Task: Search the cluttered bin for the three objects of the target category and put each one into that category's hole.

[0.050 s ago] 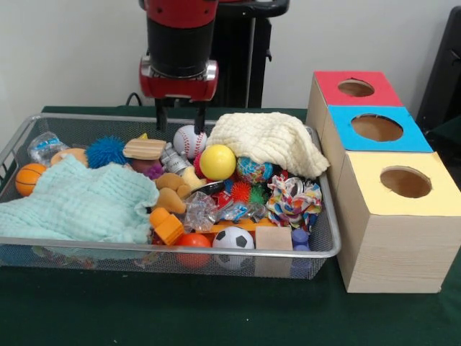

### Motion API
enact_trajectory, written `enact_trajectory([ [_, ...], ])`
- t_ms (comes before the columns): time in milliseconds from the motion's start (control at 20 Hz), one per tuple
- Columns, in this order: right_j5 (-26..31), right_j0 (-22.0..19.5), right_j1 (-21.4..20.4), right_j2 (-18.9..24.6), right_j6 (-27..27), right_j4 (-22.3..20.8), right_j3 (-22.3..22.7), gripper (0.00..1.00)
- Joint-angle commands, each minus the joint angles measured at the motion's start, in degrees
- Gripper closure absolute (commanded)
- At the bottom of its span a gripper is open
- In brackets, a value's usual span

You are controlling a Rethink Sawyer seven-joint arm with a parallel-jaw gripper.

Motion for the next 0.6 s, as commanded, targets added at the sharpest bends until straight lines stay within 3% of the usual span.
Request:
enact_trajectory([
  [50,-5.9,-2.3,6.2,4.4,-14.0,-6.4,-5.6,0.0],
  [600,-9.2,-3.5,10.2,5.4,-13.3,-9.0,-8.1,0.0],
])
